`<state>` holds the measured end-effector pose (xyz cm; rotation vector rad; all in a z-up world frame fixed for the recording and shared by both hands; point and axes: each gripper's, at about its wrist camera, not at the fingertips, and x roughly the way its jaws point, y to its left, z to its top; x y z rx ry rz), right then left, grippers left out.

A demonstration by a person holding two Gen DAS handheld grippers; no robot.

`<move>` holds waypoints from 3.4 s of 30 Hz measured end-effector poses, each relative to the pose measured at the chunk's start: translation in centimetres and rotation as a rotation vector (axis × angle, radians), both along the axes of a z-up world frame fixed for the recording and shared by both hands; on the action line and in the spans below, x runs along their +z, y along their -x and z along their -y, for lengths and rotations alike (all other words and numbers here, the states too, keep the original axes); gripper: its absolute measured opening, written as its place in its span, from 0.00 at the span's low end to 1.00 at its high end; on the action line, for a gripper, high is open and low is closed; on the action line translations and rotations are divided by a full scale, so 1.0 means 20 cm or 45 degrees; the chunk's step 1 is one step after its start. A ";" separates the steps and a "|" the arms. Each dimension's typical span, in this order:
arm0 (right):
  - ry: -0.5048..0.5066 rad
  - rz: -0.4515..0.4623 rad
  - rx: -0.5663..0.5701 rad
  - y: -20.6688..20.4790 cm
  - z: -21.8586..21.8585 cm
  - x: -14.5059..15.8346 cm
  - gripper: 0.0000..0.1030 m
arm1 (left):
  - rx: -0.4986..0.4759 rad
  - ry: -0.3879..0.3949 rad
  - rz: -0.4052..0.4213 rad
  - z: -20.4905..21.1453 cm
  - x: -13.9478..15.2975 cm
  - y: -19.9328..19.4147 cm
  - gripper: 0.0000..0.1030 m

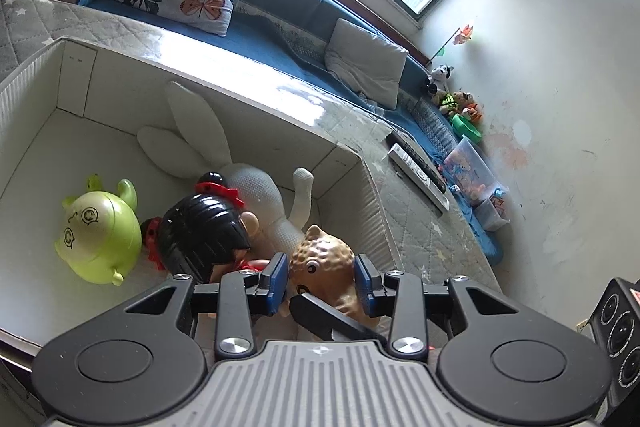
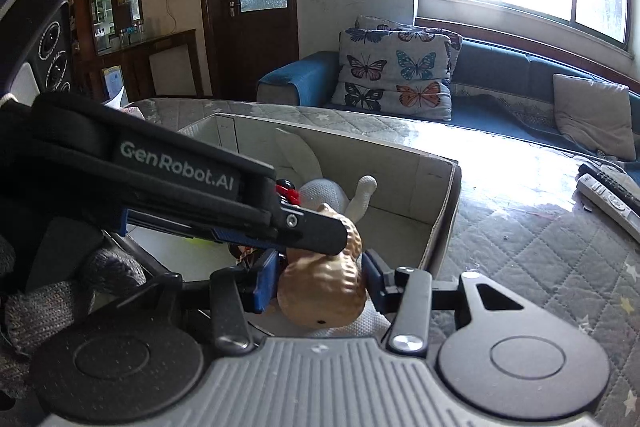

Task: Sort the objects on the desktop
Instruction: 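Lift the peanut toy with both grippers and carry it over the box, then lower the peanut toy beside the doll and open both grippers, then reach both grippers to the red ball toy and close on it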

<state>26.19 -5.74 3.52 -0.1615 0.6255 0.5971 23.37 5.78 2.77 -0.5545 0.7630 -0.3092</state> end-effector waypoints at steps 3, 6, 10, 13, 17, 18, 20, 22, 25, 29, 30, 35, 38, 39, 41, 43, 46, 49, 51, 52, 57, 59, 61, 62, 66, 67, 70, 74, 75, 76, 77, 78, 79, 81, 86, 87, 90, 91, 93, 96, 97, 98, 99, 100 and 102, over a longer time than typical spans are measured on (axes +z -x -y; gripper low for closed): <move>0.009 0.002 0.001 0.01 0.01 0.00 0.45 | -0.001 -0.012 0.003 0.01 0.01 0.01 0.38; 0.011 0.005 0.001 0.02 0.01 0.00 0.45 | 0.004 0.000 -0.007 0.00 0.01 0.00 0.38; -0.005 0.001 -0.002 0.03 0.02 0.00 0.45 | 0.015 -0.008 -0.004 -0.01 0.02 0.01 0.38; 0.000 0.003 0.002 0.04 0.02 0.00 0.45 | 0.016 -0.012 0.001 -0.01 0.03 0.02 0.38; -0.006 0.006 0.004 0.05 0.02 0.01 0.45 | 0.015 -0.014 -0.001 0.00 0.03 0.03 0.38; -0.007 0.012 0.002 0.05 0.03 0.01 0.45 | 0.015 -0.017 0.002 0.01 0.04 0.04 0.38; -0.010 0.012 0.002 0.05 0.03 0.02 0.45 | 0.014 -0.022 0.008 0.01 0.05 0.04 0.38; -0.011 0.018 0.001 0.06 0.04 0.02 0.46 | 0.011 -0.025 0.016 0.02 0.06 0.05 0.38; -0.020 0.021 0.000 0.07 0.04 0.03 0.46 | 0.006 -0.034 0.024 0.03 0.07 0.06 0.38; -0.031 0.036 0.002 0.10 0.07 0.05 0.49 | 0.005 -0.048 0.033 0.04 0.08 0.08 0.38; -0.033 0.041 0.002 0.11 0.07 0.05 0.49 | 0.007 -0.049 0.035 0.05 0.09 0.09 0.38; -0.045 0.054 -0.007 0.15 0.13 0.07 0.49 | -0.008 -0.060 0.053 0.08 0.11 0.12 0.38; -0.052 0.065 -0.020 0.18 0.18 0.08 0.51 | -0.019 -0.068 0.068 0.11 0.12 0.15 0.38; -0.056 0.067 -0.026 0.19 0.20 0.09 0.51 | -0.023 -0.070 0.073 0.12 0.13 0.16 0.38; -0.066 0.072 -0.037 0.21 0.23 0.09 0.55 | -0.035 -0.075 0.082 0.14 0.14 0.17 0.38; -0.073 0.077 -0.045 0.24 0.27 0.10 0.55 | -0.045 -0.083 0.090 0.17 0.14 0.19 0.38; -0.076 0.082 -0.058 0.27 0.31 0.09 0.56 | -0.065 -0.106 0.103 0.21 0.15 0.23 0.38; -0.071 0.086 -0.077 0.29 0.36 0.07 0.67 | -0.079 -0.115 0.116 0.25 0.16 0.27 0.38; -0.055 0.089 -0.091 0.31 0.39 0.05 0.67 | -0.088 -0.119 0.130 0.27 0.17 0.30 0.38; -0.045 0.088 -0.102 0.31 0.40 0.04 0.67 | -0.094 -0.121 0.137 0.28 0.17 0.31 0.38; -0.006 0.052 -0.147 0.30 0.47 -0.04 0.67 | -0.146 -0.119 0.159 0.36 0.18 0.36 0.38; -0.003 0.033 -0.160 0.30 0.48 -0.07 0.67 | -0.165 -0.108 0.165 0.39 0.18 0.38 0.38; -0.003 0.016 -0.172 0.29 0.50 -0.10 0.68 | -0.182 -0.097 0.167 0.41 0.17 0.41 0.38; -0.005 0.008 -0.174 0.28 0.51 -0.12 0.68 | -0.189 -0.096 0.165 0.42 0.17 0.42 0.38; -0.010 -0.017 -0.170 0.24 0.51 -0.17 0.69 | -0.204 -0.103 0.136 0.44 0.12 0.44 0.38; -0.012 -0.025 -0.167 0.23 0.51 -0.18 0.69 | -0.204 -0.105 0.128 0.44 0.11 0.44 0.38; -0.031 -0.038 -0.138 0.19 0.51 -0.20 0.74 | -0.199 -0.097 0.102 0.44 0.07 0.45 0.38; -0.038 -0.068 -0.077 0.16 0.50 -0.23 0.76 | -0.185 -0.094 0.073 0.41 0.03 0.47 0.38; -0.040 -0.071 -0.063 0.16 0.49 -0.24 0.76 | -0.178 -0.096 0.069 0.40 0.03 0.48 0.38; -0.044 -0.073 -0.048 0.17 0.49 -0.24 0.76 | -0.168 -0.097 0.064 0.39 0.02 0.48 0.38; -0.050 -0.075 -0.032 0.17 0.49 -0.24 0.76 | -0.157 -0.094 0.058 0.38 0.01 0.47 0.38; -0.057 -0.075 -0.017 0.18 0.49 -0.23 0.76 | -0.149 -0.090 0.053 0.37 0.01 0.47 0.38; -0.059 -0.074 -0.005 0.19 0.49 -0.23 0.76 | -0.144 -0.086 0.050 0.36 0.01 0.47 0.38; -0.064 -0.078 0.016 0.22 0.48 -0.22 0.76 | -0.143 -0.087 0.039 0.35 0.00 0.47 0.38; -0.080 -0.087 0.063 0.29 0.46 -0.22 0.76 | -0.149 -0.089 0.022 0.34 -0.03 0.47 0.38; -0.085 -0.090 0.072 0.30 0.46 -0.22 0.76 | -0.152 -0.086 0.019 0.34 -0.03 0.47 0.38; -0.090 -0.095 0.097 0.35 0.45 -0.21 0.76 | -0.159 -0.080 0.009 0.34 -0.05 0.48 0.38; -0.091 -0.095 0.103 0.36 0.45 -0.21 0.76 | -0.158 -0.077 0.007 0.33 -0.05 0.48 0.38; -0.094 -0.096 0.125 0.39 0.44 -0.21 0.76 | -0.156 -0.066 -0.004 0.32 -0.06 0.49 0.38; -0.082 -0.083 0.091 0.40 0.45 -0.20 0.76 | -0.142 -0.049 -0.011 0.31 -0.07 0.48 0.38; -0.096 -0.088 0.076 0.38 0.46 -0.19 0.76 | -0.142 -0.037 -0.013 0.30 -0.07 0.48 0.38; -0.104 -0.092 0.058 0.37 0.47 -0.19 0.76 | -0.141 -0.026 -0.017 0.30 -0.07 0.47 0.38; -0.111 -0.098 0.043 0.35 0.47 -0.19 0.76 | -0.138 -0.019 -0.020 0.30 -0.07 0.47 0.38; -0.121 -0.106 0.034 0.34 0.48 -0.19 0.76 | -0.134 -0.013 -0.022 0.30 -0.07 0.46 0.38; -0.140 -0.125 0.024 0.31 0.48 -0.19 0.75 | -0.133 -0.005 -0.024 0.30 -0.07 0.45 0.38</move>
